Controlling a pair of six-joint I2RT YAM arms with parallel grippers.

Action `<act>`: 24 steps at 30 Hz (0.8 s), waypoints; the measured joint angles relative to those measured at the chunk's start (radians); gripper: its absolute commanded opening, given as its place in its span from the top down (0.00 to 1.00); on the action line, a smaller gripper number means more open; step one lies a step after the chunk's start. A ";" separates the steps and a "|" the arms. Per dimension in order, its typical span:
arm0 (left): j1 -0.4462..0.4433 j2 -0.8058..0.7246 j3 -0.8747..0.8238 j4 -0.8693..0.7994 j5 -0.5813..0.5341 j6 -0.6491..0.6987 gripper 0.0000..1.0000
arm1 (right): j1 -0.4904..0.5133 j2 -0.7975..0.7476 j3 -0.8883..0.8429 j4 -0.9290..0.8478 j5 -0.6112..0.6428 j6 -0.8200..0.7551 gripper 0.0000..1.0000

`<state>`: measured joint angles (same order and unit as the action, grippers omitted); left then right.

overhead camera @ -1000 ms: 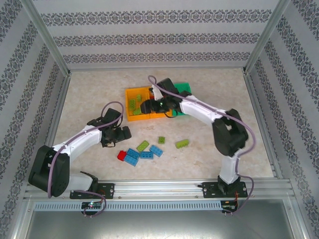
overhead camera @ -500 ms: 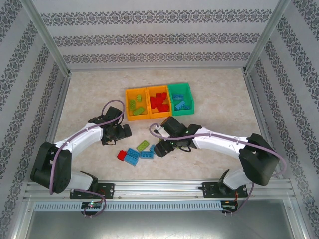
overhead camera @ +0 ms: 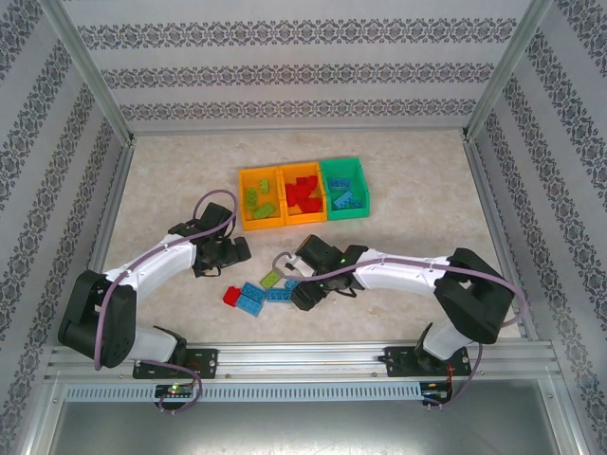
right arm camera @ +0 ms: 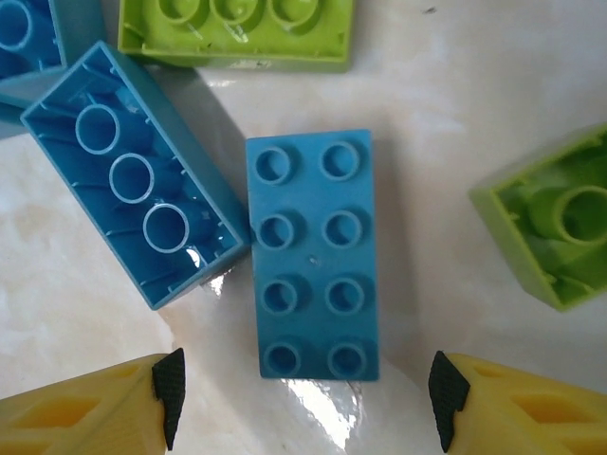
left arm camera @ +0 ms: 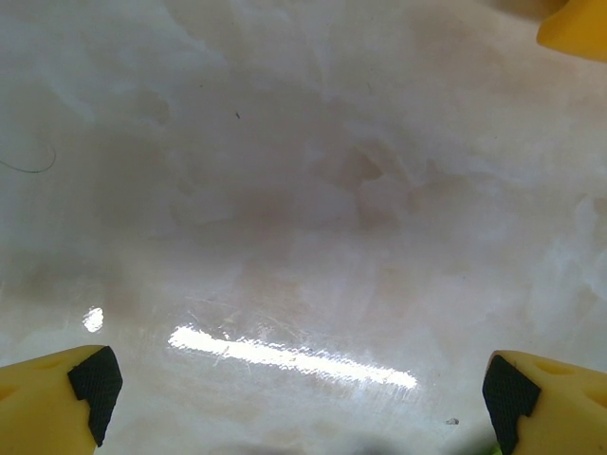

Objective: Sort the legos into containers by color

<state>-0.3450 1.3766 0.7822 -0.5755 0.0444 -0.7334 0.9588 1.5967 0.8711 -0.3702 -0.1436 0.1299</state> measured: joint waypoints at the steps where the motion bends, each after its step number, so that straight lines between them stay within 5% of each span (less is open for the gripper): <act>1: 0.000 0.000 0.000 0.000 0.000 -0.002 0.00 | 0.002 0.012 0.005 0.000 0.001 -0.003 0.31; 7: 0.000 0.000 0.000 0.000 0.000 -0.002 0.00 | 0.002 0.079 0.043 -0.001 0.034 -0.013 0.42; 15: 0.000 0.001 0.000 0.000 0.000 -0.002 0.00 | 0.001 0.087 0.048 -0.002 0.091 -0.022 0.68; 24: -0.001 0.001 0.000 0.010 -0.001 -0.001 0.00 | -0.083 -0.147 -0.068 0.050 0.089 0.024 0.68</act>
<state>-0.3458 1.3777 0.7822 -0.5659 0.0433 -0.7345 0.8757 1.4498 0.8036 -0.3199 -0.0547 0.1539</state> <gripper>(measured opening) 0.997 0.325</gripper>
